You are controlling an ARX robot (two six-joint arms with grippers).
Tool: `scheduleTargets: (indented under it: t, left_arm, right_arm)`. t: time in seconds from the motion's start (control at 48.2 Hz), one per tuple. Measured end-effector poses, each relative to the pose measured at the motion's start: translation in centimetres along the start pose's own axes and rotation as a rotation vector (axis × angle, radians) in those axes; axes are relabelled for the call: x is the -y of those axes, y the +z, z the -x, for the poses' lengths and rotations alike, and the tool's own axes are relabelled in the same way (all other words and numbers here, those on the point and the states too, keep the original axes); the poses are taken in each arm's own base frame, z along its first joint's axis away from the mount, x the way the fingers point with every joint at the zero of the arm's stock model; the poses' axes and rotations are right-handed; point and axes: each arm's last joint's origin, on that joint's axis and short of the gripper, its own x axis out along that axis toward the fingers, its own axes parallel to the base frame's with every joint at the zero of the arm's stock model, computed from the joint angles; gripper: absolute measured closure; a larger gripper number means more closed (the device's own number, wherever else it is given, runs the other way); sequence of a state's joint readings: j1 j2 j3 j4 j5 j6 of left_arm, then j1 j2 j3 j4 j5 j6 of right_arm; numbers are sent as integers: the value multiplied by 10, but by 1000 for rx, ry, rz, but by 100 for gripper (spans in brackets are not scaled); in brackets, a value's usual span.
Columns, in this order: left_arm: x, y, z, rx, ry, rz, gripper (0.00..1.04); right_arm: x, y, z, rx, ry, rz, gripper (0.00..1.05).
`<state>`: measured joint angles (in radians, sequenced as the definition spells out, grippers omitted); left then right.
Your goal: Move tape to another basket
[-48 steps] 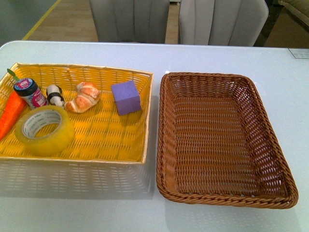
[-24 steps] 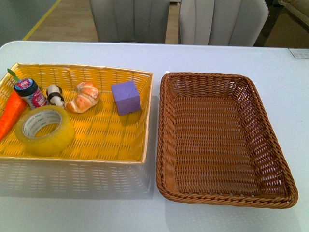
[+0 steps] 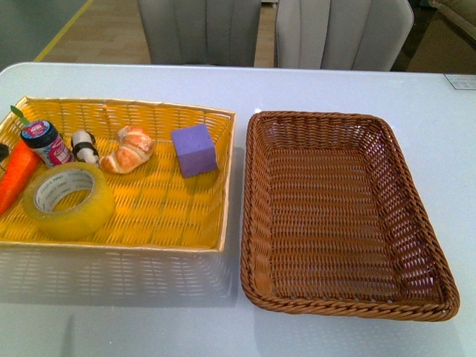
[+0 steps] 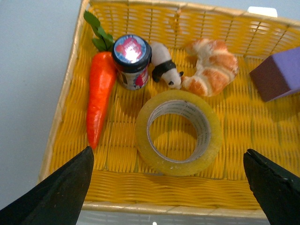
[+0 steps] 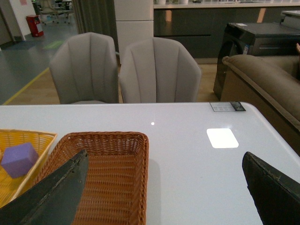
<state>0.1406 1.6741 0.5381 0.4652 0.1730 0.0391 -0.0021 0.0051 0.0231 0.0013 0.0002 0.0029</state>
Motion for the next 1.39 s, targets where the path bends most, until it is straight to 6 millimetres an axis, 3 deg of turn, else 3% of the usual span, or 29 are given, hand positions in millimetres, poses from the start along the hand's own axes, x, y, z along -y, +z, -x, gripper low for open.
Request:
scheduleTargets:
  t: [0.27, 0.54, 0.934, 1.391]
  left_arm:
    - [-9, -12, -64, -154, 6, -25, 9]
    - [-11, -17, -95, -216, 17, -34, 9]
    - [9, -6, -110, -215, -24, -78, 9]
    - [-6, -15, -117, -260, 33, -48, 9]
  right_arm:
    - [0, 0, 0, 0, 0, 0, 9]
    - [0, 0, 0, 0, 0, 0, 9]
    - [0, 0, 0, 0, 0, 0, 9]
    - [0, 0, 0, 0, 0, 0, 9]
